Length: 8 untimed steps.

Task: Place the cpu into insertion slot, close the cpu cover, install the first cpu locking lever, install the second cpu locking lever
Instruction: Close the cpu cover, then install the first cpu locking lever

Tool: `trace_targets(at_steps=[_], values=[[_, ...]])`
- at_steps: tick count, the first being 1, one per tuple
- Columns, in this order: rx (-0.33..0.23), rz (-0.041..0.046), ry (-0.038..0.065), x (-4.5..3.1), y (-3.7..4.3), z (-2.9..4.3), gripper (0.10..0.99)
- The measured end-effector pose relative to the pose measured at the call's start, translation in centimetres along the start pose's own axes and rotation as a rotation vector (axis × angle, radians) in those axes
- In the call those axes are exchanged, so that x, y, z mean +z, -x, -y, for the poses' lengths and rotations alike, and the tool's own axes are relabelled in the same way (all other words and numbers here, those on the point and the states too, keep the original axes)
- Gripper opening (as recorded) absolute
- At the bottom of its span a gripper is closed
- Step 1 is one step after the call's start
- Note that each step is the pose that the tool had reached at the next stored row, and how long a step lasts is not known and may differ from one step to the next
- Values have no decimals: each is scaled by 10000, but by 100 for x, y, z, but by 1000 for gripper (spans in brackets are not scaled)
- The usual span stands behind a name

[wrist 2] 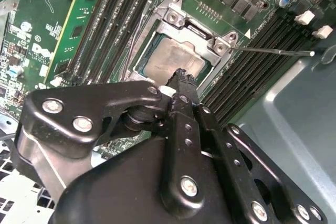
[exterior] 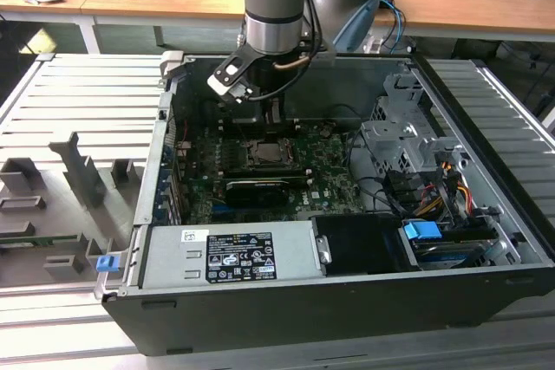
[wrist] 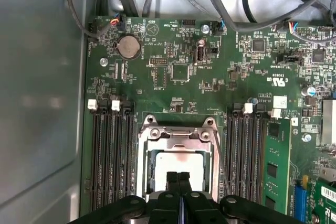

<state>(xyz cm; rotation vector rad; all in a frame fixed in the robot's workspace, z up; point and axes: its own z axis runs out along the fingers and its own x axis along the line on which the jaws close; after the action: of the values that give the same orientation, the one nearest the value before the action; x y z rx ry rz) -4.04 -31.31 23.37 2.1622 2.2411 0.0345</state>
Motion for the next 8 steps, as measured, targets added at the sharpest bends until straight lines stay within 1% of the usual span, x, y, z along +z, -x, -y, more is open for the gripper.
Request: trace_targets(at_steps=[5, 8], values=[[-2, 2, -2, -6, 0, 34, 106], [1, 1, -5, -108, -1, 30, 106]])
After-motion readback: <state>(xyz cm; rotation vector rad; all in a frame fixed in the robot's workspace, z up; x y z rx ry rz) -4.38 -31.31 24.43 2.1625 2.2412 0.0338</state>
